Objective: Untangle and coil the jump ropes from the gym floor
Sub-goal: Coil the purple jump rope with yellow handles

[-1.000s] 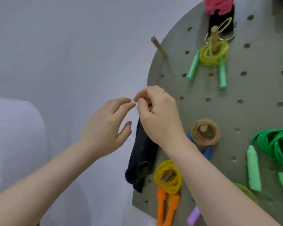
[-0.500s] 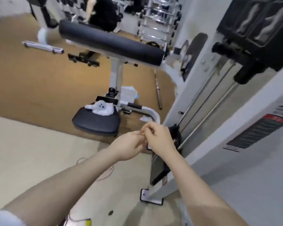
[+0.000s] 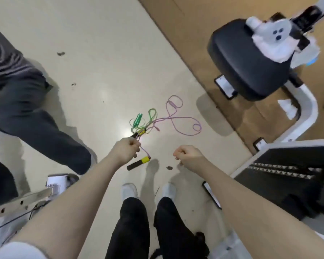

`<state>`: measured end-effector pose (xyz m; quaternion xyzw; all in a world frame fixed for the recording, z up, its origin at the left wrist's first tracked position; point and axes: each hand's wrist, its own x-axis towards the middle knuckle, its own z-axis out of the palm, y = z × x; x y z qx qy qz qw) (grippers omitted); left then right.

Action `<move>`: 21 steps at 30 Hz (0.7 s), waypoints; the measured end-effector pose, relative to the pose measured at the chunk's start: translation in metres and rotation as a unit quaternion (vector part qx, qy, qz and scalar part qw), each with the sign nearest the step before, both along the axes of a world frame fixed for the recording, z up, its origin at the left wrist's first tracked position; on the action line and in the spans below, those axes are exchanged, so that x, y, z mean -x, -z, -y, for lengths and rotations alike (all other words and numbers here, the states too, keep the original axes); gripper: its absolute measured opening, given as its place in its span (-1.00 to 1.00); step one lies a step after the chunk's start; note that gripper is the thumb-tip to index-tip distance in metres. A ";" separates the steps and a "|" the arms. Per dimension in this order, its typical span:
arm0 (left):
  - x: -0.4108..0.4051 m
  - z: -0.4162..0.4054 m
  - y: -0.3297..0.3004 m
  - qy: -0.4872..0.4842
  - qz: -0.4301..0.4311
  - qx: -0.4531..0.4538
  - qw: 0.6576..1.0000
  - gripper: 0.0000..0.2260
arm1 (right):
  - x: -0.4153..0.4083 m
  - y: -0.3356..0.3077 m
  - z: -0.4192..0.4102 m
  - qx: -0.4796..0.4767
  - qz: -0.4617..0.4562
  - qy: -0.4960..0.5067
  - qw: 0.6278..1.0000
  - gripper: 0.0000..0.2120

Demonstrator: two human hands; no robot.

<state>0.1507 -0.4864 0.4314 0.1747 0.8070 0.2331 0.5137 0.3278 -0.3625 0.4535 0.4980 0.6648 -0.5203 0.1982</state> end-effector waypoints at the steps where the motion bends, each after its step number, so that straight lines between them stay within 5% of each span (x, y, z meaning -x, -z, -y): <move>1: 0.004 0.007 0.026 -0.027 0.004 0.010 1.000 -0.83 | 0.004 0.030 0.003 0.004 0.010 -0.011 1.000 -0.85; 8: -0.012 0.024 0.236 -0.017 0.006 0.076 0.997 -0.81 | 0.003 0.257 0.028 0.019 0.095 -0.213 0.972 -0.81; 15: -0.021 0.019 0.408 0.062 0.000 0.103 0.993 -0.79 | 0.023 0.442 0.044 -0.029 0.096 -0.222 0.970 -0.70; 21: 0.007 0.011 0.490 0.075 -0.044 0.055 0.995 -0.83 | 0.071 0.540 0.048 -0.140 0.062 -0.243 0.958 -0.69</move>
